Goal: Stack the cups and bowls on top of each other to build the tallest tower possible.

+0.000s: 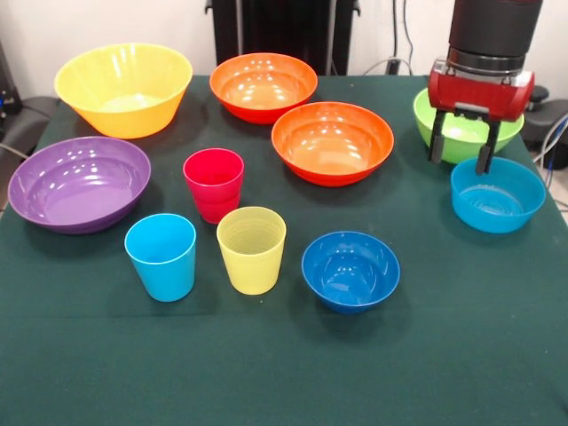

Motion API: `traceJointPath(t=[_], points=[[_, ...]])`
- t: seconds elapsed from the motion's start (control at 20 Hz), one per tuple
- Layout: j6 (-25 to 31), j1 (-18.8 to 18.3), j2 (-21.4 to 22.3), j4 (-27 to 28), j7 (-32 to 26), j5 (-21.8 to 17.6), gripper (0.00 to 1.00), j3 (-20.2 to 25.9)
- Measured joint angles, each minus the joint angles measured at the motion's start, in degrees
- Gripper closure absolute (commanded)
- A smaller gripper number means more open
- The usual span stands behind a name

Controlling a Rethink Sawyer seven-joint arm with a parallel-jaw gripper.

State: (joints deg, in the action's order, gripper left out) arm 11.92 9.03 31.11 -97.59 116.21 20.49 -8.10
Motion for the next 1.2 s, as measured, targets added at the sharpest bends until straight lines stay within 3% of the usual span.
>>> traceJointPath(t=[1.2], points=[[-0.02, -0.34, -7.06, -0.07, 0.00, -1.29, 0.00, 1.99]])
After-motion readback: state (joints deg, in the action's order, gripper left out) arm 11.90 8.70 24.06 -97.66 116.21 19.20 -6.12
